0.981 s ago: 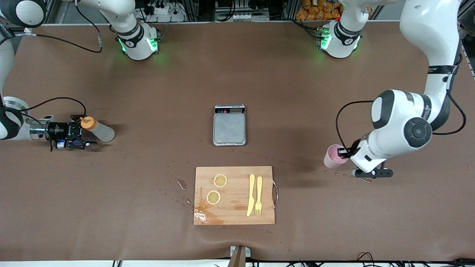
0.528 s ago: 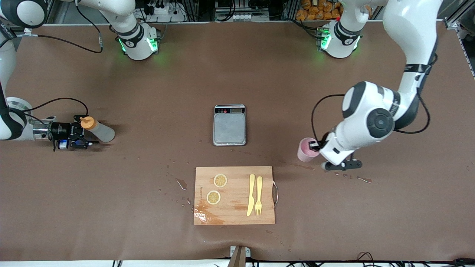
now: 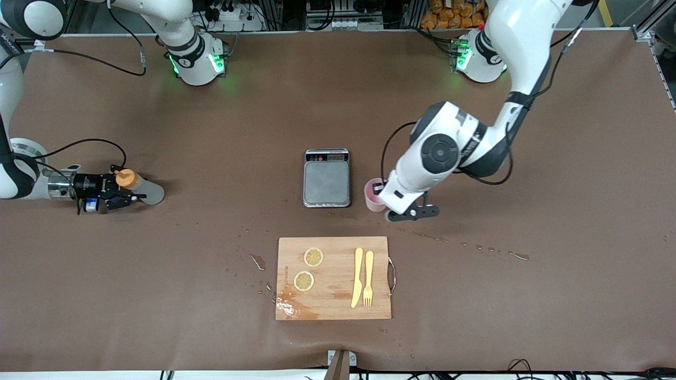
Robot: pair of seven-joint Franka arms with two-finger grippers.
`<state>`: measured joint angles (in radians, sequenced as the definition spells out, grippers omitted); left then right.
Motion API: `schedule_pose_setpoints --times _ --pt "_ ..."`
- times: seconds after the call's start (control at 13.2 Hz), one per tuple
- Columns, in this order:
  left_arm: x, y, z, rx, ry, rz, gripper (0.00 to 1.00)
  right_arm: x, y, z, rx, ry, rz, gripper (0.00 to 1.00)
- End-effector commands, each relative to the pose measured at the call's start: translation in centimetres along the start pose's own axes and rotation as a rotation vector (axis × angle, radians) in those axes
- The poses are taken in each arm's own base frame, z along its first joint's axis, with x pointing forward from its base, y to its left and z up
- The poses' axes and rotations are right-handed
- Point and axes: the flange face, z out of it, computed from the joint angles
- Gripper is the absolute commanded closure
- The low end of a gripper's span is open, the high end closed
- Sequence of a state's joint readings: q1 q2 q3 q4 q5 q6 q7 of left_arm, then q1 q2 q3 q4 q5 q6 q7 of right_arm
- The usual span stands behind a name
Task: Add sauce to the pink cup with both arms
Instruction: 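Carry the pink cup with the left gripper onto the kitchen scale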
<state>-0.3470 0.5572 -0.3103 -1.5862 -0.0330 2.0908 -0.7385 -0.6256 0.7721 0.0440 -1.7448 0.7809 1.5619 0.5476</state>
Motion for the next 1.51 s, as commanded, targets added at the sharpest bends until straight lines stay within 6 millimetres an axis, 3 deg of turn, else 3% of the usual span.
schedule_pose_setpoints --times 0.0,0.3,0.45,0.68,0.98,1.06,1.13,1.28,1.43 --pt "-1.0 4.0 1.6 -0.034 0.000 -0.047 1.00 -0.5 -0.5 -0.4 0.016 -0.005 -0.009 0.60" --pt "-3.4 7.3 4.7 -0.067 0.016 -0.030 1.00 -2.4 -2.2 -2.0 0.017 0.039 0.013 0.59" --pt "-5.1 8.9 5.7 -0.071 0.015 -0.019 1.00 -3.6 -3.1 -1.8 -0.005 0.052 0.012 0.58" --pt "-6.9 10.2 7.0 -0.061 0.002 0.004 1.00 -5.3 -4.2 -2.5 -0.021 0.072 0.033 0.58" --pt "-7.7 11.0 8.3 -0.069 0.014 0.029 1.00 -7.8 -5.6 -2.5 -0.034 0.099 0.062 0.58" --pt "-8.0 11.2 8.2 -0.069 0.014 0.031 0.84 -8.8 -6.0 -2.2 -0.043 0.108 0.066 0.58" --pt "-8.0 11.2 8.2 -0.068 0.016 0.033 0.01 -9.3 -6.2 -2.1 -0.043 0.114 0.073 0.58" --pt "-8.0 11.3 7.7 -0.071 0.024 0.038 0.00 -11.0 -6.9 -1.6 -0.054 0.131 0.075 0.58" --pt "-7.6 11.2 5.9 -0.086 0.044 0.036 0.00 -13.2 -7.4 -1.6 -0.067 0.175 0.096 0.58"
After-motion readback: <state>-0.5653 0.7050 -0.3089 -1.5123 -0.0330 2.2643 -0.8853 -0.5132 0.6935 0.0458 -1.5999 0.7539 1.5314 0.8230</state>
